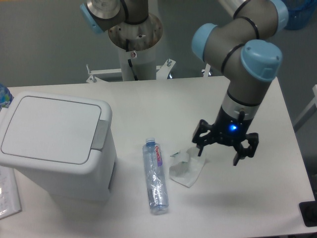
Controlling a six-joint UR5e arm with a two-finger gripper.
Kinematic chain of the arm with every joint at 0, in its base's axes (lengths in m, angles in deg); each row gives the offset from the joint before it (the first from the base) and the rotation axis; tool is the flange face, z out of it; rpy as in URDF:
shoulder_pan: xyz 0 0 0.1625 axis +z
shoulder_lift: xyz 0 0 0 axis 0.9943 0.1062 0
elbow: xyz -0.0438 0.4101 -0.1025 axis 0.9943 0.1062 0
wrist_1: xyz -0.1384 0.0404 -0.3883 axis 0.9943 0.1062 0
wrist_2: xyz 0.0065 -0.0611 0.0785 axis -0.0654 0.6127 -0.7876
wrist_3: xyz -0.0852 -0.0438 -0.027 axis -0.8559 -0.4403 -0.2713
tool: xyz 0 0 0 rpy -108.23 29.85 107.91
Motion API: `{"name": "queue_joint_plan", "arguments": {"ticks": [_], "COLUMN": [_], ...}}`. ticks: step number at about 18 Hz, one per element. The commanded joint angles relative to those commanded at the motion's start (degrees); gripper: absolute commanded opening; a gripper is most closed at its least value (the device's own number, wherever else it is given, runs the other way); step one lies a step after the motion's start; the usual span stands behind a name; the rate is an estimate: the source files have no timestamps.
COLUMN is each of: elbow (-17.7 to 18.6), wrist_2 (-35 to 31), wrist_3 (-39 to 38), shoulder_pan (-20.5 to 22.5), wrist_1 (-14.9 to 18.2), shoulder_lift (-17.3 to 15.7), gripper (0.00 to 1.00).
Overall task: Open the trash can
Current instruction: 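Move the open gripper toward the white trash can beside its lid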
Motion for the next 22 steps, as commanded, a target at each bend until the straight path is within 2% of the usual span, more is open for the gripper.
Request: {"name": "queue_joint_plan", "arguments": {"ticks": [5, 9, 11, 14, 22], "elbow": [0.09, 0.53, 0.62, 2.63, 10.36], "wrist_2": [6.86, 10.99, 10.82, 10.73, 11.09], "wrist_3": [-4.57, -7.65, -9.49, -11.00, -10.47], "shoulder_pan": [-2.89, -5.09, -6.67, -8.70, -8.79], "wrist_1": [-2.02, -3.96, -4.22, -4.31, -5.19], "shoulder_lift": [-3.25, -3.87, -3.96, -5.54, -9.58], "gripper": [1.00, 1.00, 1.00, 1.00, 1.00]}}
